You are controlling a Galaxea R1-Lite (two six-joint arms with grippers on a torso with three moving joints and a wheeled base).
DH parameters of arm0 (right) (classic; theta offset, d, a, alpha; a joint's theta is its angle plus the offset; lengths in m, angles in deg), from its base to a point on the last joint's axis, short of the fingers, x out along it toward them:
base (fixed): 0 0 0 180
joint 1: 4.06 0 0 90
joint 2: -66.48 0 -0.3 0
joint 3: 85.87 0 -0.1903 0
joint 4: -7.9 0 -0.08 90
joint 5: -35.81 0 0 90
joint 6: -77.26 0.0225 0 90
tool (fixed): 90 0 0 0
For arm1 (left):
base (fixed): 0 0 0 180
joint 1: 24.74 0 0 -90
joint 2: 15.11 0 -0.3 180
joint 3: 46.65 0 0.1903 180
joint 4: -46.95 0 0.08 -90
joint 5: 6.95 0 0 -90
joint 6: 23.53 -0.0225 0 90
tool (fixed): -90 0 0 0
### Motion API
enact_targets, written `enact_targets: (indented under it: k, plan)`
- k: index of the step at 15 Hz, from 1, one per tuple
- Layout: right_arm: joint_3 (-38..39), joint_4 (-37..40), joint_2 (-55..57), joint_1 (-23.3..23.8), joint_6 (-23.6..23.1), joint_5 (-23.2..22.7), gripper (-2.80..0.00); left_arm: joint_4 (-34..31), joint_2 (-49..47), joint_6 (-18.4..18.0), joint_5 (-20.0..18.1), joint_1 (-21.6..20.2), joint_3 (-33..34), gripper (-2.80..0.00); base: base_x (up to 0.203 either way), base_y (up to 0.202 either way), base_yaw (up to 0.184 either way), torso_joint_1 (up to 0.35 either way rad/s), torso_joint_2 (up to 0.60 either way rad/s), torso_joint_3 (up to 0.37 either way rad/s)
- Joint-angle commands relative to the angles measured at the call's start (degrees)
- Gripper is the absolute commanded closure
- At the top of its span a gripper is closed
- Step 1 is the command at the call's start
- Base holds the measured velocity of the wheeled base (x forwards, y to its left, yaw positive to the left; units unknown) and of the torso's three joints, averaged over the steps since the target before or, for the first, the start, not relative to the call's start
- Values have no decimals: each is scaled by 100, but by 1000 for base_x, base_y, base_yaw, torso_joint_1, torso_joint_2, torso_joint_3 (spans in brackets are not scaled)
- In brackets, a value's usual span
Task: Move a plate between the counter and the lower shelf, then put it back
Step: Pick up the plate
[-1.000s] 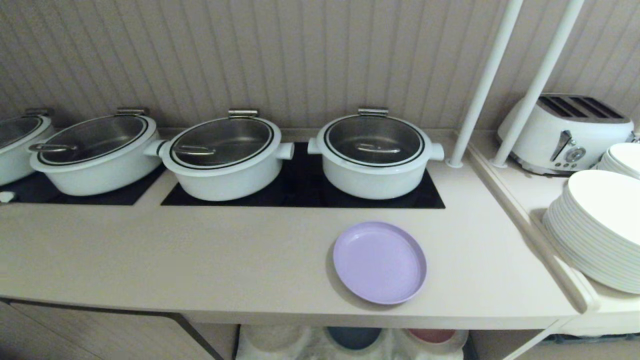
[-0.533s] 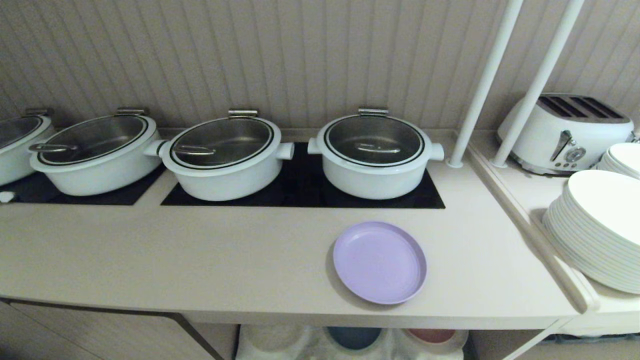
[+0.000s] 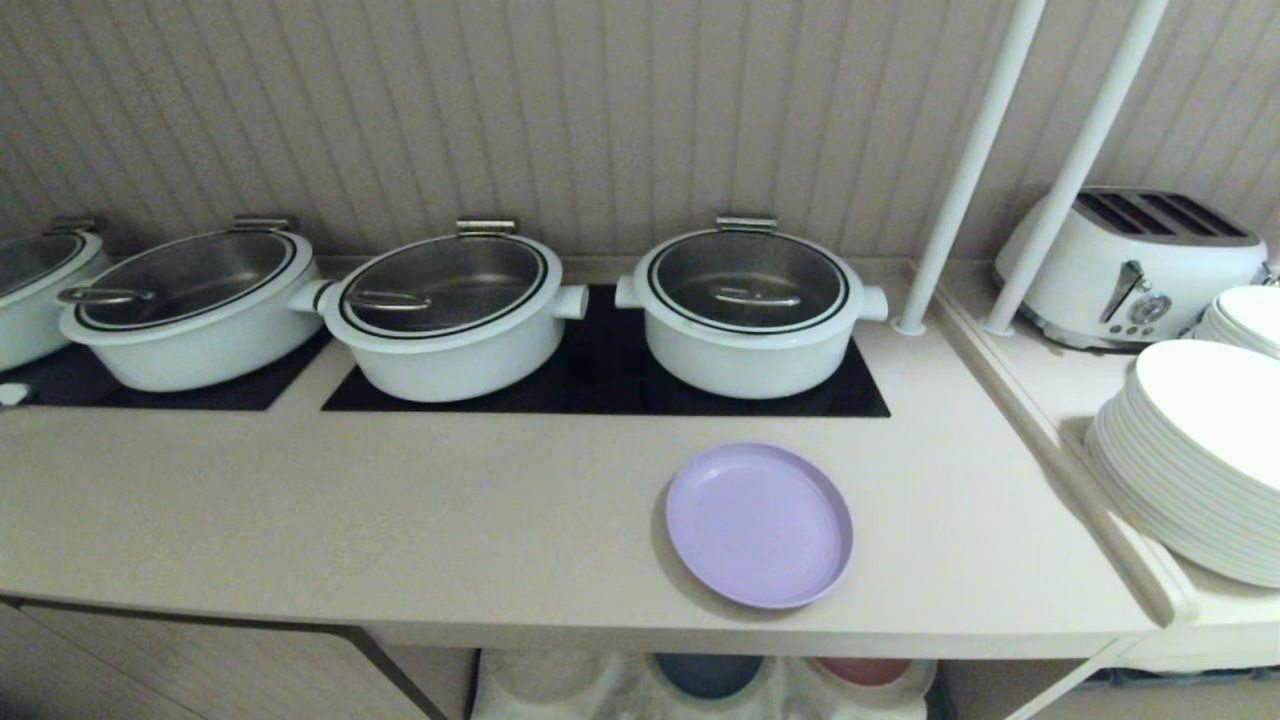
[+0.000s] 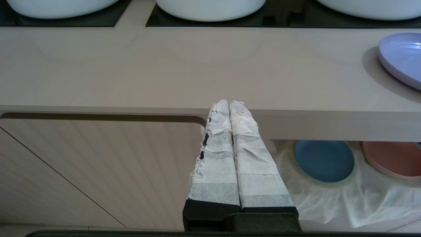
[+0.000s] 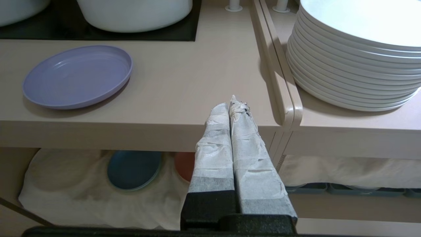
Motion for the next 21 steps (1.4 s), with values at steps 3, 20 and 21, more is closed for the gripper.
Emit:
enact_targets:
  k: [3,20,21]
  plan:
    - [-353,1,799,10,9,-4,0,-2,2,2,0,0,1,0,0,0,0,0,0,0]
    - [-3572,961,5773,633,-727,-1226,0,-2,2,2,0,0,1,0,0,0,0,0,0,0]
    - [-3879,1178,6083,577,-770,-1640,0,-2,2,2,0,0,1,0,0,0,0,0,0,0]
